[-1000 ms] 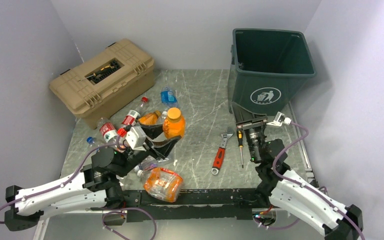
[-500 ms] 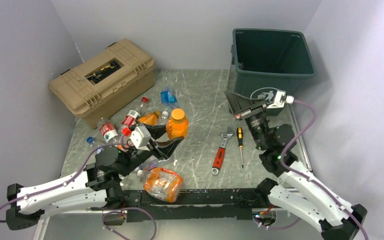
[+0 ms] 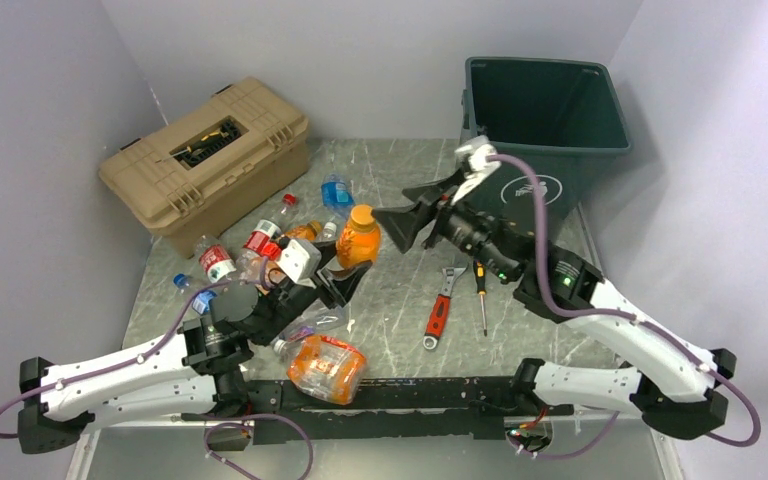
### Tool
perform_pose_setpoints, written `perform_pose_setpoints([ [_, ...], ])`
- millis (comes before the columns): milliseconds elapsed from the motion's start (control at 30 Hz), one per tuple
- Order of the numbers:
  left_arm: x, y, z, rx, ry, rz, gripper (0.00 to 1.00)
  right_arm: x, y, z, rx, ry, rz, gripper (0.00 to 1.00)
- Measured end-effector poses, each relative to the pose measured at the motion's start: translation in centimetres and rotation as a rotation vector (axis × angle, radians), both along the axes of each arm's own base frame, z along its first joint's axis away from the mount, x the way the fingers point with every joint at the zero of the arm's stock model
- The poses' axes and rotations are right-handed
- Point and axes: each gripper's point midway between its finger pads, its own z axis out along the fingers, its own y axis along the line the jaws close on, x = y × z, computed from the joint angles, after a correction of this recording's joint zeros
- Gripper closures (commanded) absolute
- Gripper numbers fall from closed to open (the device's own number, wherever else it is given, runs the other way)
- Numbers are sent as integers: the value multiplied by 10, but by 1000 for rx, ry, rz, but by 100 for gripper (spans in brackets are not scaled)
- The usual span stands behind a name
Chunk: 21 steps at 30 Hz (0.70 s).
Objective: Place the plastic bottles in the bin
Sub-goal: Pick up the plastic bottle at the center of the board.
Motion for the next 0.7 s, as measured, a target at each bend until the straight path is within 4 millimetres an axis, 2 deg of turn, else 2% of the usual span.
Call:
perform_pose_setpoints([
  [100,2,1,0,2,-1,11,71,4,14,-31,-120,40,4,20],
  [133,2,1,-4,14,3,13,71,4,17,-36,-137,43,6,20],
  [267,5,-5,-15,51,18,14,71,1,20,-44,-169,55,31,19],
  [467,5,-6,-14,48,17,13,71,-6,28,-54,-193,74,82,21],
  [700,3,-7,-14,47,14,-3,71,-5,35,-62,-206,100,93,38],
])
